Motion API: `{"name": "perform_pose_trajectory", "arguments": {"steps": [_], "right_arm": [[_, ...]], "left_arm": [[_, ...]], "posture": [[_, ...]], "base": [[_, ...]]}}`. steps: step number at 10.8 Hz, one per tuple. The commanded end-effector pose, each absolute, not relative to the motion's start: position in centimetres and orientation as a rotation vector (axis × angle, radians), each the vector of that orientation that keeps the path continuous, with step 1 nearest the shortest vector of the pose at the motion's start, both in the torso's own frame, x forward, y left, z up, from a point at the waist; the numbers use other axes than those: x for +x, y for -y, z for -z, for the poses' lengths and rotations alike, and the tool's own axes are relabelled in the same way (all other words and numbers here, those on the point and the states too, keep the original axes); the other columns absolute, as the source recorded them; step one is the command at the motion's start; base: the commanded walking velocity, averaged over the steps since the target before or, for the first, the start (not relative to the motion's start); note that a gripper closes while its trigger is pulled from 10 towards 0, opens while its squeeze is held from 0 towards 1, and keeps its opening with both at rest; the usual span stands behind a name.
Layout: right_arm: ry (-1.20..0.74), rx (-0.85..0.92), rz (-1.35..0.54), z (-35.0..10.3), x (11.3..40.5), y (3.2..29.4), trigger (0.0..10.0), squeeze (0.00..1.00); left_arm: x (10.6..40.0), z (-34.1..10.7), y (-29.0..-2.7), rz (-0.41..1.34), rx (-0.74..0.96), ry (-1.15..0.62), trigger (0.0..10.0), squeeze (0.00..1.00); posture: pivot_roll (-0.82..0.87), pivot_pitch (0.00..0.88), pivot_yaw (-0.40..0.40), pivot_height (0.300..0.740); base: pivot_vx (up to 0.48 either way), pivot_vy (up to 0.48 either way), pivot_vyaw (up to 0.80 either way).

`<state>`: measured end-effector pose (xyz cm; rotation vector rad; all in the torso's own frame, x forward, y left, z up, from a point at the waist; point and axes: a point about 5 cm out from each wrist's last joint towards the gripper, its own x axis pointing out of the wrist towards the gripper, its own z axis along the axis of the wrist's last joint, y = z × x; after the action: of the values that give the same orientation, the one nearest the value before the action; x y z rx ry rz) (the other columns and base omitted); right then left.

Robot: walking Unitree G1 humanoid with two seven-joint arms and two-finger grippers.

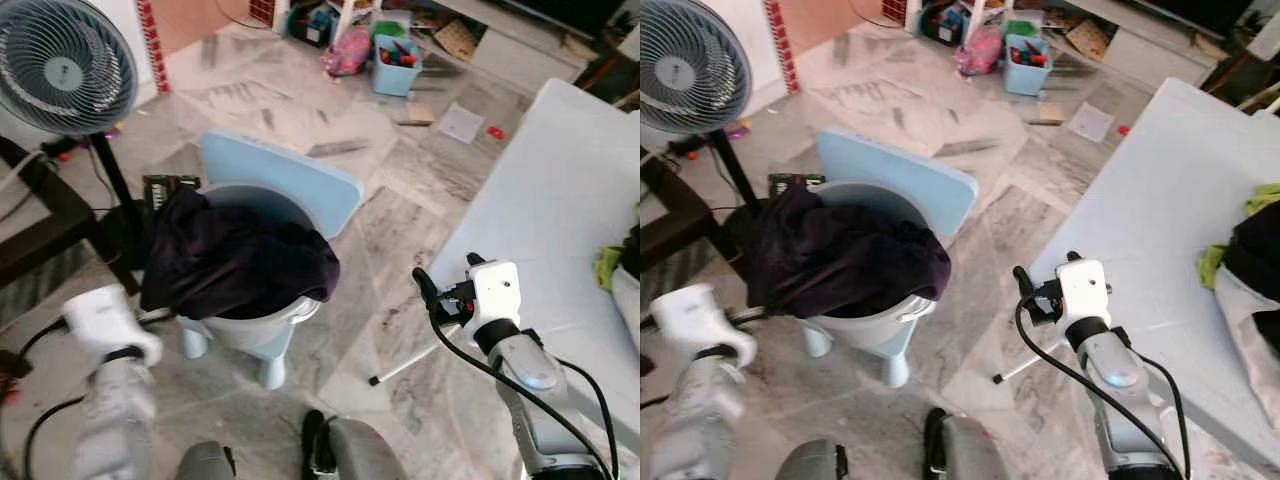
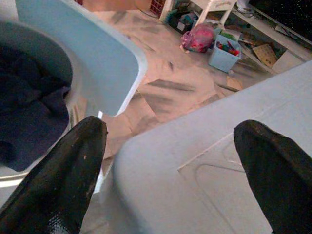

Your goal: Hang hanger

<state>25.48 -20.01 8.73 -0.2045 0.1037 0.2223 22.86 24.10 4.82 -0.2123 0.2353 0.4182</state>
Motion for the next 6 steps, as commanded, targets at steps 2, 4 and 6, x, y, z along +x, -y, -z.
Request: {"name": "perform_pose_trajectory", "arguments": {"steps": [2, 4, 6], "right_arm": [[-0.123, -0.239, -0.225, -8.8, 25.2, 20.7, 10.0, 0.0], [-0.124, -0.257, -0.221, -9.1, 24.9, 21.3, 10.0, 0.0], [-0.141, -0.277, -0.223, -9.3, 23.9, 22.0, 10.0, 0.0]], "left_arm": [[22.1, -2.5, -25.2, -0.494, -0.316, -0.323, 10.0, 0.0], [22.8, -2.8, -25.5, -0.484, -0.336, -0.296, 10.0, 0.0], [24.8, -3.1, -25.2, -0.449, -0.372, -0.245, 10.0, 1.0]], "posture": [[-0.09, 0.179, -0.184, 0.74], [-0.12, 0.19, -0.194, 0.74], [-0.15, 0.208, -0.214, 0.74]], "base": [[0.0, 0.0, 0.0], [0.0, 0.0, 0.0], [0.0, 0.0, 0.0]]}}
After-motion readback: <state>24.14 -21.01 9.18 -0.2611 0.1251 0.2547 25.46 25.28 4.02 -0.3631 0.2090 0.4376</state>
